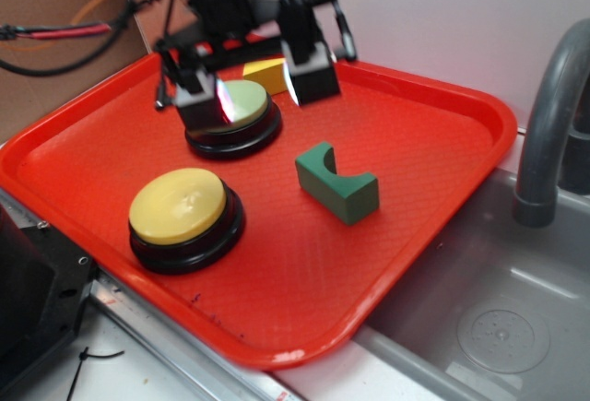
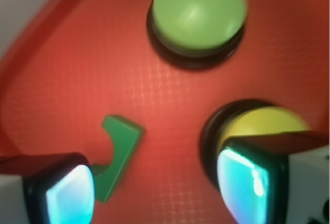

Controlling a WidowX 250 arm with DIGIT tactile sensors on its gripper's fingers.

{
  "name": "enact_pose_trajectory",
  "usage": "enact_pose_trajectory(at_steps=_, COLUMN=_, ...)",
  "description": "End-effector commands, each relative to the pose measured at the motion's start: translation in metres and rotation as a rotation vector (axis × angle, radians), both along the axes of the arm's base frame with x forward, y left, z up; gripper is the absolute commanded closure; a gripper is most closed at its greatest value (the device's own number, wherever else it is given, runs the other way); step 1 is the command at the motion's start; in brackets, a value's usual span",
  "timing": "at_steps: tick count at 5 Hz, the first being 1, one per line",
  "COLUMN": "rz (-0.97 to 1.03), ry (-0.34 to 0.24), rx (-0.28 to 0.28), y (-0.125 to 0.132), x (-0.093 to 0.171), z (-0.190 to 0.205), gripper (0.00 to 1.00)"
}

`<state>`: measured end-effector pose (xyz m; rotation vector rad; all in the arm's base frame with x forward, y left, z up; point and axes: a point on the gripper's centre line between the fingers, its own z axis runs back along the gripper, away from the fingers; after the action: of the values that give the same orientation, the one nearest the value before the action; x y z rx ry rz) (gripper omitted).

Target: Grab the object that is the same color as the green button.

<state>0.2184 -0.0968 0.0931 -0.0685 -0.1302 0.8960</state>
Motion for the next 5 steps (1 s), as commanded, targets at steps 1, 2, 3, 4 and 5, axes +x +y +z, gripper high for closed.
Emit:
enact_pose_trajectory(at_steps=1, rz=0.015, ry=-0.028, rx=0.009, y=-0.008, x=0.029, z=-0.027, gripper=0.0)
enact_pose_trajectory(at_steps=2, rz=0.031, ry=-0.025, rx=0.027, y=-0.002, x=0.036, z=-0.038, gripper=0.0)
enact_pose_trajectory(at_steps=3, rz=0.036, ry=-0.019, rx=0.043, y=0.0, x=0.039, z=-0.047, gripper=0.01)
enact_pose_trajectory(at_steps=4, rz=0.032, ry=-0.01, rx=0.053, y=0.001, x=0.039, z=-0.054, gripper=1.0)
enact_pose_trajectory(at_steps=5, rz=0.024, ry=0.0, rx=0.063, y=0.002, x=0.038, z=-0.059, gripper=1.0)
